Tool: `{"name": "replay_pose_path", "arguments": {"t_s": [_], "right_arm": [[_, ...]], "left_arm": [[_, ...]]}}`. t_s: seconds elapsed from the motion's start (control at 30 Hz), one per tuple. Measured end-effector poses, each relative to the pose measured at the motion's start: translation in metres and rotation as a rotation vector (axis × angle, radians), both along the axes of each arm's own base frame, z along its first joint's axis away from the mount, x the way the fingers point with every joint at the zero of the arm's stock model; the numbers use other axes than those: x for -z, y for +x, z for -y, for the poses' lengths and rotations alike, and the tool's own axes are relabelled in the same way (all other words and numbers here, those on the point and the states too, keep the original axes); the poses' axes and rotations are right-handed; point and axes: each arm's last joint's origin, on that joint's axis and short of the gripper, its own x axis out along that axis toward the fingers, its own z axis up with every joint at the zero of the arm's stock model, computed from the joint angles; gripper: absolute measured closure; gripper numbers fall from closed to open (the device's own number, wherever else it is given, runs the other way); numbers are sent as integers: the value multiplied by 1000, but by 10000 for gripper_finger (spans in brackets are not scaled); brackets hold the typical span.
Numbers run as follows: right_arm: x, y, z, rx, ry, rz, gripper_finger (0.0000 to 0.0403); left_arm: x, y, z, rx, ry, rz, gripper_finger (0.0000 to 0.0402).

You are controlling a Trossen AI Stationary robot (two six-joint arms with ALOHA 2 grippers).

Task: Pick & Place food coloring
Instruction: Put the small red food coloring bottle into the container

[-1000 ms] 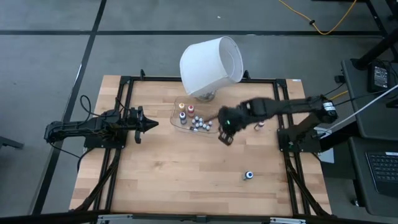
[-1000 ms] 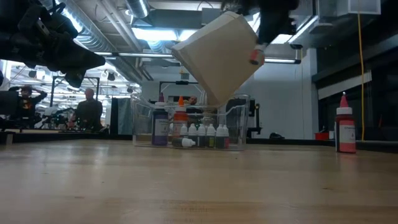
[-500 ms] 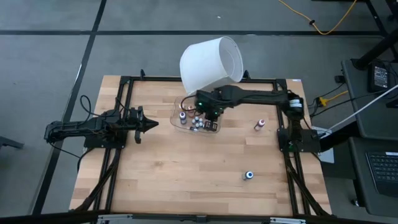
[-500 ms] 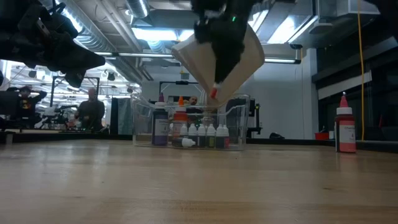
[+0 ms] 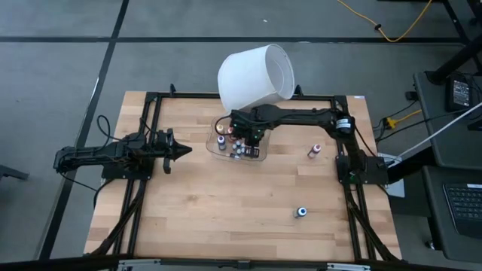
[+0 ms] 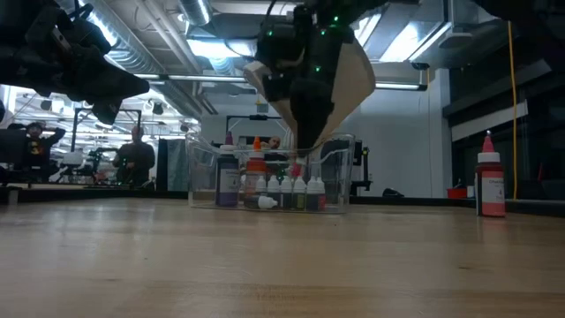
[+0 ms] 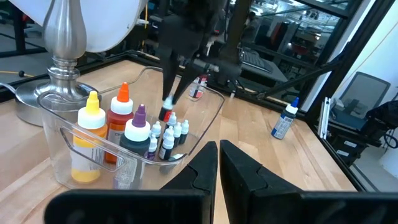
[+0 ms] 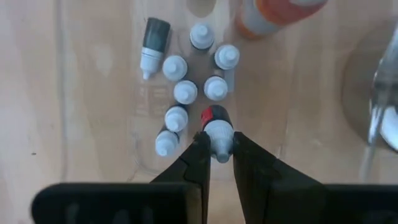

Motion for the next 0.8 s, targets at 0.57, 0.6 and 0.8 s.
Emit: {"name": "replay_pose_path", "arguments": {"t_s": [0.57,0.6,0.8], "right_arm": [[31,11,5,-15,6,-35,344],[31,11,5,-18,7,-35,344],[31,10,5,-34,36,-36,344]], "left_arm": [[0,0,0,0,0,0,386],[0,0,0,0,0,0,386],[0,0,0,0,0,0,386]]}}
